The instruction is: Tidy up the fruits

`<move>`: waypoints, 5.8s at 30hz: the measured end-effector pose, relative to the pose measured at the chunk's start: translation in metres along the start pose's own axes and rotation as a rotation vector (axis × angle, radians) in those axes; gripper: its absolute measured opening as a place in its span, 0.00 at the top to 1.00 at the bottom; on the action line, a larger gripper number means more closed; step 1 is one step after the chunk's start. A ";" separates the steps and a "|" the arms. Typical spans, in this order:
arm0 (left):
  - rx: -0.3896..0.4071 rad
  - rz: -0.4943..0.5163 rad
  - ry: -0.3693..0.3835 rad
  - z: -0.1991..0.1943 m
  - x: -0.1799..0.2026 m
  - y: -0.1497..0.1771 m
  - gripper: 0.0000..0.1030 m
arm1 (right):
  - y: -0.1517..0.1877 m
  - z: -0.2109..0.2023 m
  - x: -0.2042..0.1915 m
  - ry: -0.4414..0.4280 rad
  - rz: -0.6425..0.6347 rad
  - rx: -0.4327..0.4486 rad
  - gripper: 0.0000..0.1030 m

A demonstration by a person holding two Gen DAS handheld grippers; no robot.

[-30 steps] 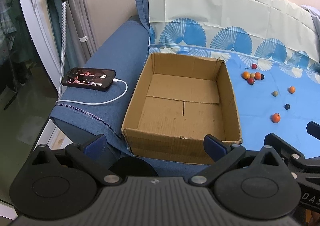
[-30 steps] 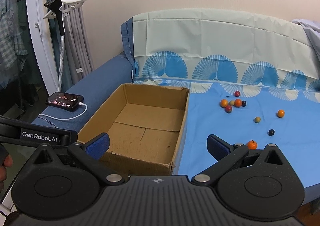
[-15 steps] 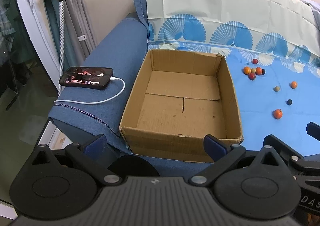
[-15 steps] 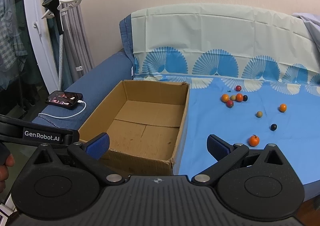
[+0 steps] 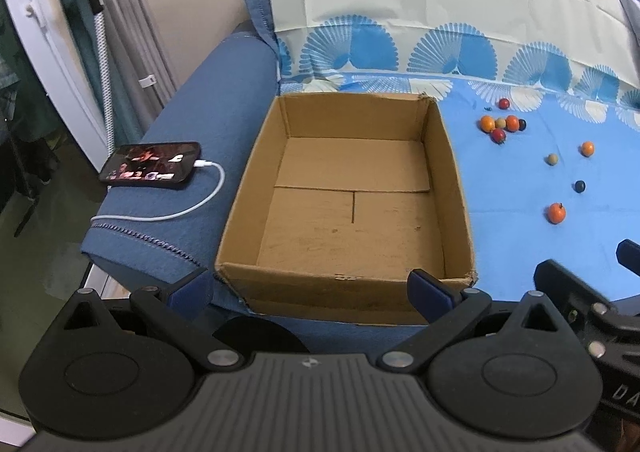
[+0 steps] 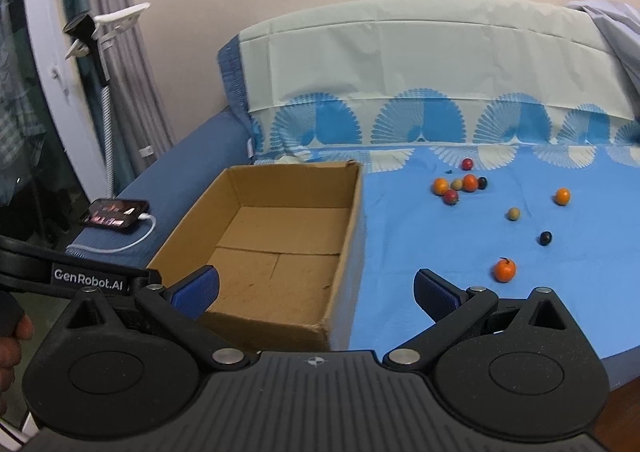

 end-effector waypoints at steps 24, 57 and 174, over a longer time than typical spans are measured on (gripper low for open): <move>-0.250 0.130 0.378 0.145 0.283 -0.041 0.00 | -0.002 0.066 0.353 0.580 0.235 -0.040 0.00; -0.137 0.395 0.518 0.256 0.412 -0.056 0.62 | 0.013 0.270 0.415 0.354 0.002 -0.122 0.77; 0.118 -0.011 0.050 -0.018 -0.021 0.038 0.00 | 0.016 -0.041 -0.051 -0.086 -0.263 0.087 0.01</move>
Point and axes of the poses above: each gripper's, at about its wrist camera, not at the fingertips, and z roughly the way its jaws point, x to its right, y to its underside, the point moved 10 cm from there along z, roughly the way its jaws point
